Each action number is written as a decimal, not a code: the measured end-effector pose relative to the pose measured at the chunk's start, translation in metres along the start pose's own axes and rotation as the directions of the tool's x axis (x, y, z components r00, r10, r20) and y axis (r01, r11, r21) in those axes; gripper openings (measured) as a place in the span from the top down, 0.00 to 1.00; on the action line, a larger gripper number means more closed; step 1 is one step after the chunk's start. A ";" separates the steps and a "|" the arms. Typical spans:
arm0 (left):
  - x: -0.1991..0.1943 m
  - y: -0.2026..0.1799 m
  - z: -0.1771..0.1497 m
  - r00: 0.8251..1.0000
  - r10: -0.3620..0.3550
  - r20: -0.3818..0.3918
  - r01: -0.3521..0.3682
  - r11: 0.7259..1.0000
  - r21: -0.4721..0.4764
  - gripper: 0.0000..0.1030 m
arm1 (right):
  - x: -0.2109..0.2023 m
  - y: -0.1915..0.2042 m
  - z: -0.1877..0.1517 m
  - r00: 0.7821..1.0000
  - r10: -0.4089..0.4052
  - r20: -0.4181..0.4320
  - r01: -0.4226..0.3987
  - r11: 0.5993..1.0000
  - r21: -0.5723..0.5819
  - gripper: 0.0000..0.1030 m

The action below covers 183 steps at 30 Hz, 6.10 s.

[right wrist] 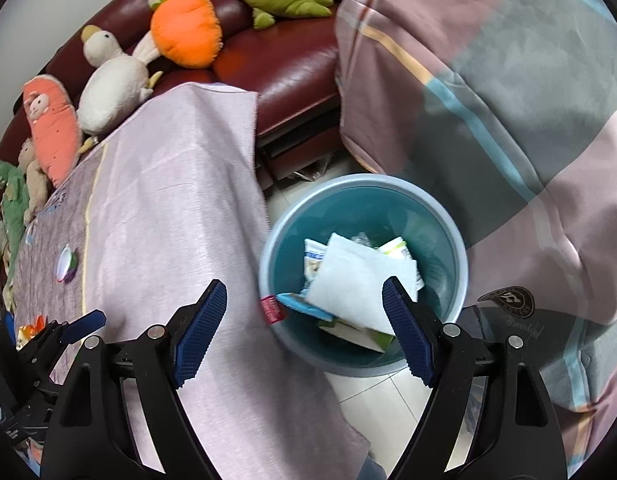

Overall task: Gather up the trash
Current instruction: 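Move both open tools back from the bin toward the table, then grasp the carrot-shaped candy egg with the right tool while the left tool grasps the orange Ovaltine packet, then carry the Ovaltine packet and candy egg over the teal bin and open both tools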

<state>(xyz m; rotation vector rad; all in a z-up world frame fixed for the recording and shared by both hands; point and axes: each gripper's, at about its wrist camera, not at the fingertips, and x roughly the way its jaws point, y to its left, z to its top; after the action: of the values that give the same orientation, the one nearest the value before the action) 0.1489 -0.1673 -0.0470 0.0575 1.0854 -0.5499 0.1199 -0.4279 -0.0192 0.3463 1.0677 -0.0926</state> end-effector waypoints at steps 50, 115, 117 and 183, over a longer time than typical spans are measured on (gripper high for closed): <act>-0.157 0.272 -0.179 0.956 0.272 0.108 -0.210 0.896 -0.392 0.09 | 0.075 0.304 -0.139 0.946 0.059 -0.318 -0.188 0.900 -0.393 0.47; -0.064 0.067 -0.027 0.988 0.122 0.095 -0.122 0.993 -0.001 0.49 | -0.002 0.103 -0.042 0.984 0.174 -0.028 -0.176 0.978 -0.116 0.60; -0.054 0.044 -0.017 0.992 0.095 0.087 -0.098 0.995 0.035 0.49 | -0.010 0.077 -0.037 0.986 0.168 0.007 -0.167 0.983 -0.075 0.60; 0.106 -0.112 0.045 0.994 0.007 -0.105 0.017 0.973 0.229 0.15 | 0.010 -0.115 0.009 0.998 0.033 0.047 -0.040 0.986 0.159 0.60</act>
<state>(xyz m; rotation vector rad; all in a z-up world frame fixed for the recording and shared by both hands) 0.1719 -0.3200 -0.0909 0.2890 1.1201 -0.6816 0.1050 -0.5380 -0.0505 0.5065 1.0123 -0.1533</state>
